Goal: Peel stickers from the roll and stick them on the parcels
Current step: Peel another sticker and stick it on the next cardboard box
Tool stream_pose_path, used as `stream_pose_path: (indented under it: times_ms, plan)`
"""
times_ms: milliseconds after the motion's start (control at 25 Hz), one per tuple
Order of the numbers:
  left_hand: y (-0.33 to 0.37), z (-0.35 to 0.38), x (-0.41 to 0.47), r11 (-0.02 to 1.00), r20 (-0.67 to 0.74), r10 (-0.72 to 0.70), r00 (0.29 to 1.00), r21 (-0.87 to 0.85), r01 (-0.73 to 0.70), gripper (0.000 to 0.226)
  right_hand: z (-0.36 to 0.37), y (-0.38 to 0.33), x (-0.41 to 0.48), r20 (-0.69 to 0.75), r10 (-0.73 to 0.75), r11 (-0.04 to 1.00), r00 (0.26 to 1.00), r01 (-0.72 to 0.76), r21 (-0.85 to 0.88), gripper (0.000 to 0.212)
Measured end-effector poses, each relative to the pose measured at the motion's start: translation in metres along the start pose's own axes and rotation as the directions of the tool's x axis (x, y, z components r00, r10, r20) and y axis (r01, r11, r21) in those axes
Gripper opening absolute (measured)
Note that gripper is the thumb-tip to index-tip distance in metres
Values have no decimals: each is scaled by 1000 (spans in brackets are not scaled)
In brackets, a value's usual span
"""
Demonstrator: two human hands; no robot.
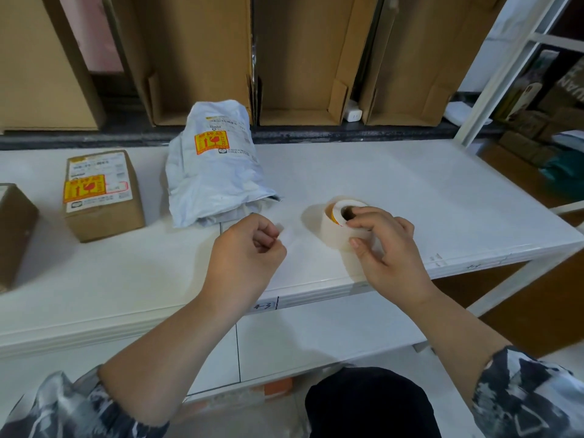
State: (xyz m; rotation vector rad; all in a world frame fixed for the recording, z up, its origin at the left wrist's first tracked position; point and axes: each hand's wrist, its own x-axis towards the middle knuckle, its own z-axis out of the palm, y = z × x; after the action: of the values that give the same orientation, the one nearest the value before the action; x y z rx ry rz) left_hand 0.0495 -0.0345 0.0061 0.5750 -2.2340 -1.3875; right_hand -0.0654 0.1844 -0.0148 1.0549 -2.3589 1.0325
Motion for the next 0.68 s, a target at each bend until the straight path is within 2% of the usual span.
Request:
stream_pose_path:
  times_ms: [120,200,280,320,360,400,440,520,560,600,680]
  plan:
    - [-5,-21,-7,1000,1,14,1000,26,-14,17,-7,-8,0,-13,13,1000,1000,-13,25,25]
    - [-9,-45,-18,995,4,83,997,61,-83,21,-11,-23,1,-161,3,999,987,3,33,18]
    - [-16,-73,-29,958,-36,257,966,142,-250,19,-4,-57,3,-312,75,992,947,-38,121,25]
    - [-19,-89,-34,915,-68,362,930,218,-340,17,7,-90,5,-304,159,966,939,-83,246,35]
    - [-20,-106,-39,865,-91,450,888,292,-409,16,20,-129,8,-178,278,887,944,-181,426,45]
    - [-21,-122,-43,822,-95,509,855,349,-450,15,34,-167,13,29,368,754,930,-316,575,50]
    - [-24,-138,-48,776,-93,560,824,407,-482,16,50,-201,18,242,403,630,883,-459,627,51]
    - [-30,-165,-59,652,-78,655,752,563,-509,15,79,-250,27,508,385,452,770,-637,624,36]
    - [-34,-177,-64,589,-69,681,729,643,-490,13,91,-265,29,561,360,400,745,-667,629,31]
    - [-38,-190,-69,532,-68,702,709,712,-458,11,102,-278,33,575,351,393,739,-674,626,28]
    - [-46,-215,-76,474,-83,712,698,790,-389,8,120,-299,39,569,349,448,745,-666,597,29]
